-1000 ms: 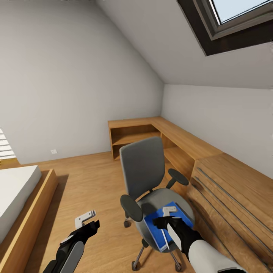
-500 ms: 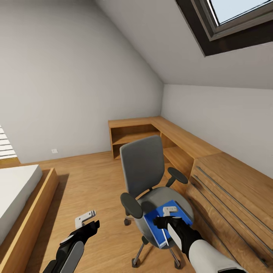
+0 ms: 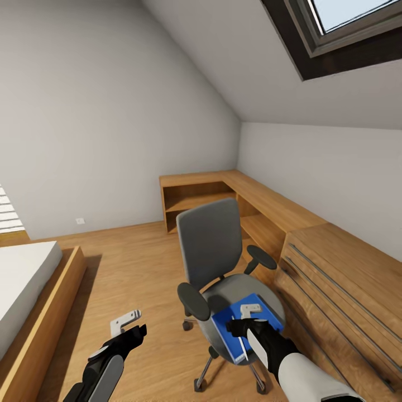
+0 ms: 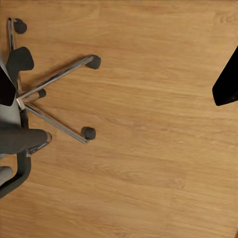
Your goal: In the bedroom, organize the workspace by keeping the computer under the desk, ensuring the monitor is on the desk, placing the keyboard on the desk next to the monitor, placing the mouse on the desk next to the keyboard, moving the folder from the swivel chair onto the desk next to the mouse, stacking the notebook on top of the folder with the pen on top of the notebook, and positioning the swivel chair next to the desk.
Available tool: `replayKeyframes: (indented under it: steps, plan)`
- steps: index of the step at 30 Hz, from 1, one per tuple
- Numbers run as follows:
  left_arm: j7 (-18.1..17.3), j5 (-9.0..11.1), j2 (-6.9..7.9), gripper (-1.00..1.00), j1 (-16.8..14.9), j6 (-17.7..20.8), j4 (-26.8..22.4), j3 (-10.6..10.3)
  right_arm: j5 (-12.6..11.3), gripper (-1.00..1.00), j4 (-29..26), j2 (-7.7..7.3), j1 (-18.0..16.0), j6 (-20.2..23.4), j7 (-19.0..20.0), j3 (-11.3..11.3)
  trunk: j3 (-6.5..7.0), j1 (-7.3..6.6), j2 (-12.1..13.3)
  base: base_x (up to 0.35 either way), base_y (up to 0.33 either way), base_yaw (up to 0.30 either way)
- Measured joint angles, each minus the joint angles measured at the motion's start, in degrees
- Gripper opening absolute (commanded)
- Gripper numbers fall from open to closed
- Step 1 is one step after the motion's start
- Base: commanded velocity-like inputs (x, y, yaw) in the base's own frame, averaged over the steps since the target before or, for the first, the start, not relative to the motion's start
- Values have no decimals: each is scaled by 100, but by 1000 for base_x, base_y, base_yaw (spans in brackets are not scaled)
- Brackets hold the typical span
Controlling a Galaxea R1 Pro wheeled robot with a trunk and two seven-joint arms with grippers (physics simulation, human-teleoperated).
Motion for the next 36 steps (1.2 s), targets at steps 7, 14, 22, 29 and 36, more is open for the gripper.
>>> replayKeyframes:
  steps: [7, 14, 22, 29, 36]
  plan:
    - [0, 0, 0, 100, 2, 0, 0, 0, 2, 100, 0, 0, 0, 5, 0, 4, -59, 0, 0, 0, 0, 0]
    - [0, 0, -1, 100, 0, 0, 0, 0, 5, 100, 0, 0, 0, 8, 0, 7, -120, 0, 0, 0, 0, 0]
    - [0, 0, -7, 100, 3, 0, -1, 0, 6, 100, 0, 0, 0, 9, 0, 6, -190, 0, 0, 0, 0, 0]
    - [0, 0, -8, 100, 1, 0, -1, 0, 1, 100, -15, -3, 0, 14, 0, 8, -250, 0, 0, 0, 0, 0]
    - [0, -3, -8, 100, 2, -2, -4, 0, 2, 100, -32, -15, 0, 3, 0, 8, -269, 0, 0, 0, 0, 0]
